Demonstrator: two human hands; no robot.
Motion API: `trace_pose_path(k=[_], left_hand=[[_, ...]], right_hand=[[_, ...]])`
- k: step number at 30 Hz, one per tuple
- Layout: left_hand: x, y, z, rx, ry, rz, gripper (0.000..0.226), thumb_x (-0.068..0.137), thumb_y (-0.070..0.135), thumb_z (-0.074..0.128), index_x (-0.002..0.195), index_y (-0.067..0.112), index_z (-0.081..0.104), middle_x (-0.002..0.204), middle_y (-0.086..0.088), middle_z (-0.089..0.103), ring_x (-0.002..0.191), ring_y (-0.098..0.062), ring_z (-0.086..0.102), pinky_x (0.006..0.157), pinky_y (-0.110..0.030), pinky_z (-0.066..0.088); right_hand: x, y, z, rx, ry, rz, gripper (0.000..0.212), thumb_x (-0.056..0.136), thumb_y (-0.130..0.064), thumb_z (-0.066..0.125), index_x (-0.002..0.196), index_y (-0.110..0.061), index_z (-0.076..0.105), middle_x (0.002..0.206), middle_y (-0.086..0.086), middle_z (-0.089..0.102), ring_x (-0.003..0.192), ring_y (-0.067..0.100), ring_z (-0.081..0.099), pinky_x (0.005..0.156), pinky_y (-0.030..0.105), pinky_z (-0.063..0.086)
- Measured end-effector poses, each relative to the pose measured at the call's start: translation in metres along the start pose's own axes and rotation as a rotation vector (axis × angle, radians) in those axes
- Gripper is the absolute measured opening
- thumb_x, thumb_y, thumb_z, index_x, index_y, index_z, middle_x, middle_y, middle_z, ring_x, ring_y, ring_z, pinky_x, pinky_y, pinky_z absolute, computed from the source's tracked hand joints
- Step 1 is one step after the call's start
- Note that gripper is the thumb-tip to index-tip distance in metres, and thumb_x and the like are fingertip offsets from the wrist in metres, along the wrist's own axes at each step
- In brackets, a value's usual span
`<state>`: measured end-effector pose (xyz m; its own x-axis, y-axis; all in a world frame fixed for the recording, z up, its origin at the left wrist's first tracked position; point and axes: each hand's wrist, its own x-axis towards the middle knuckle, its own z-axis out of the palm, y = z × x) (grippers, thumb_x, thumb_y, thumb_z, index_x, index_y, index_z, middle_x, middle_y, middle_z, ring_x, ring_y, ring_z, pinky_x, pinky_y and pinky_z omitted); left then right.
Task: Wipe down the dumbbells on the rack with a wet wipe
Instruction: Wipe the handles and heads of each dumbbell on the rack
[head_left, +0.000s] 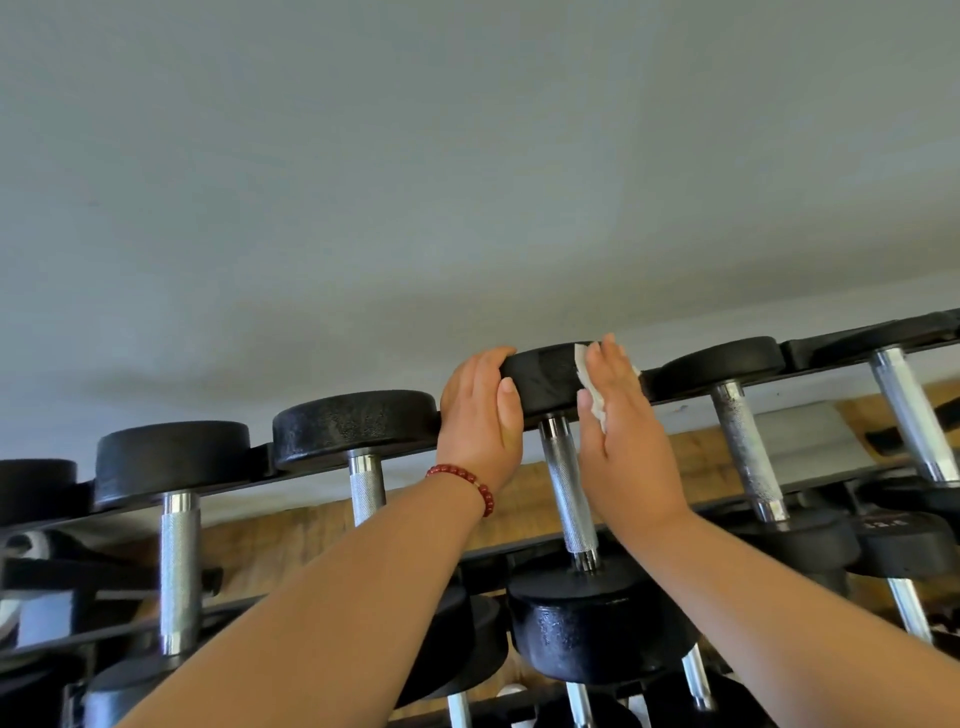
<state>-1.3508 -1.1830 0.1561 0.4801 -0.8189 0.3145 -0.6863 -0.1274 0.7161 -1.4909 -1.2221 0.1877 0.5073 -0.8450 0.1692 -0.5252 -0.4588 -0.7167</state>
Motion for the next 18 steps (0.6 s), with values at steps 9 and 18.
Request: trace_pose_path(k=[9, 18], left_hand=[[0.0, 0.002, 0.001, 0.01, 0.018, -0.006, 0.056, 0.096, 0.037, 0.017, 0.128, 0.009, 0.051, 0.117, -0.004, 0.055, 0.109, -0.012, 0.045, 0.096, -0.029, 0.036], [-0.001, 0.004, 0.003, 0.023, 0.031, -0.035, 0.057, 0.096, 0.037, 0.017, 0.131, 0.009, 0.05, 0.122, -0.003, 0.054, 0.111, -0.004, 0.04, 0.099, -0.026, 0.034]], right_hand=[[0.003, -0.004, 0.002, 0.221, 0.046, 0.153, 0.051, 0.104, -0.028, 0.032, 0.154, -0.023, 0.021, 0.16, -0.015, 0.01, 0.145, -0.003, 0.005, 0.116, 0.015, 0.008], [0.014, 0.01, -0.004, 0.173, -0.026, 0.089, 0.052, 0.104, -0.031, 0.03, 0.154, -0.026, 0.016, 0.157, -0.02, 0.003, 0.144, -0.006, 0.001, 0.112, 0.006, 0.002]])
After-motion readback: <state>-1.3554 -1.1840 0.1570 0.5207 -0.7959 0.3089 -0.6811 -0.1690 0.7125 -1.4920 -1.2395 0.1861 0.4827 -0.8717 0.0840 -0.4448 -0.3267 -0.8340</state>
